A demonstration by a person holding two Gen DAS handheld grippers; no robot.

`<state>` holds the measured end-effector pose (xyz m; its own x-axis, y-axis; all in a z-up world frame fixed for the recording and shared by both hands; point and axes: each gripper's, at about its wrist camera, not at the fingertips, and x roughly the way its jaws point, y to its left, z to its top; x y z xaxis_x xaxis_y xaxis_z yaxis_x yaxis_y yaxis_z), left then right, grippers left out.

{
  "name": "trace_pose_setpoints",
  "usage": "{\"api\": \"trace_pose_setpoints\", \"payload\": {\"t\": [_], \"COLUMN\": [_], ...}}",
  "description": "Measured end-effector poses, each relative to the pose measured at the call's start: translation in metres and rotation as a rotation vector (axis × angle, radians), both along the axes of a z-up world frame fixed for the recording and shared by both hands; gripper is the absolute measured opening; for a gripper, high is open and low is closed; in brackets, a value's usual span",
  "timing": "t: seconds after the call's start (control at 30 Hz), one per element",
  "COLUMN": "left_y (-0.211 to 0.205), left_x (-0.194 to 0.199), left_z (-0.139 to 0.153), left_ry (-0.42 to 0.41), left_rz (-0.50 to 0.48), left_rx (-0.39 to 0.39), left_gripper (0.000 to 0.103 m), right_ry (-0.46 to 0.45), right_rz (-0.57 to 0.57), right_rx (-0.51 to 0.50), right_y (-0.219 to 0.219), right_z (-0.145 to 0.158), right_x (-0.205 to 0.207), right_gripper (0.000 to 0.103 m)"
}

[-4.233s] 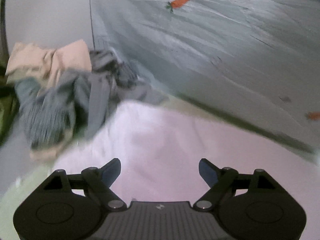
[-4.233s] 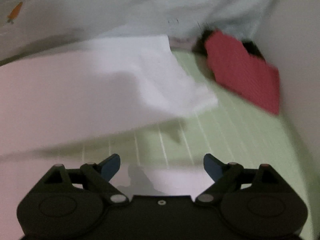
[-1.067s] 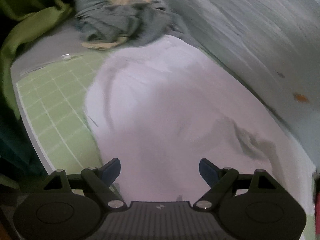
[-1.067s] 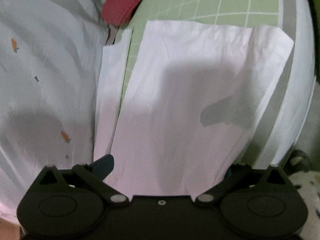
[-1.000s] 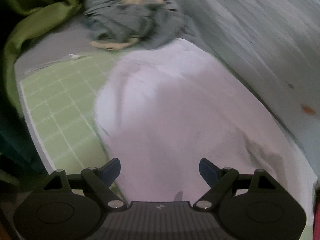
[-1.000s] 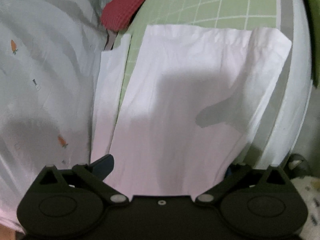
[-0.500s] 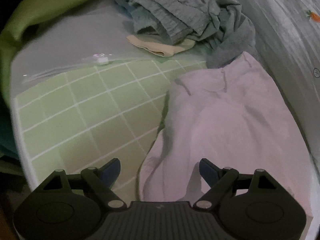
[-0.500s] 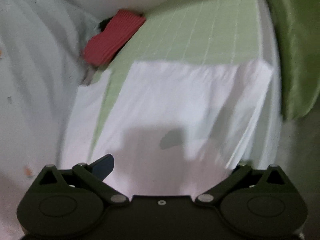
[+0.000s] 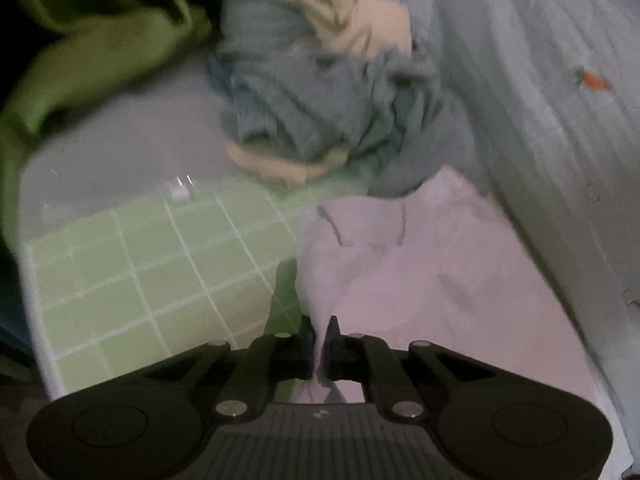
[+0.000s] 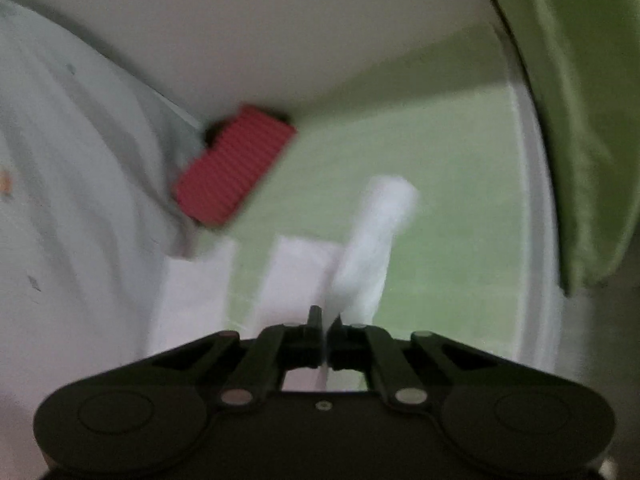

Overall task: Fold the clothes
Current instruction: 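Grasp the shirt edge with the left gripper while the right gripper grasps the hem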

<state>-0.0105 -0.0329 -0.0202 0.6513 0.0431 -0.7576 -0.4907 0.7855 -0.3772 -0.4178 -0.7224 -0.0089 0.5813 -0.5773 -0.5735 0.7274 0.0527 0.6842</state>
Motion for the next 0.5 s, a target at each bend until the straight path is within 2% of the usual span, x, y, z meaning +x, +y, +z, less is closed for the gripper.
{"api": "trace_pose_setpoints", "payload": {"t": [0.13,0.2,0.3,0.4,0.5], "left_y": [-0.011,-0.012,-0.007,-0.017,-0.027], "left_x": [-0.042,-0.060,-0.092,-0.110,-0.106], "left_z": [0.038,0.055,0.092,0.130,0.125], "left_ry": [-0.056,-0.071,-0.115,-0.171,-0.163], "left_rz": [0.004,0.027,0.077,0.084,0.112], "left_rx": [0.102,0.112,0.087,0.151,0.195], "left_gripper": [0.006,0.006,0.006,0.006,0.006], "right_ry": [-0.037,-0.071,-0.119,-0.148,-0.082], "right_rz": [0.054,0.060,0.077,0.125,0.193], "right_rx": [-0.098,-0.119,-0.170,-0.267,-0.316], "right_y": [-0.009,-0.014,-0.021,-0.026,-0.039], "right_z": [0.038,0.055,0.087,0.122,0.122], "right_x": [-0.009,-0.015,-0.021,-0.018,0.010], "right_gripper": [0.002,0.002,0.002,0.002,0.002]}}
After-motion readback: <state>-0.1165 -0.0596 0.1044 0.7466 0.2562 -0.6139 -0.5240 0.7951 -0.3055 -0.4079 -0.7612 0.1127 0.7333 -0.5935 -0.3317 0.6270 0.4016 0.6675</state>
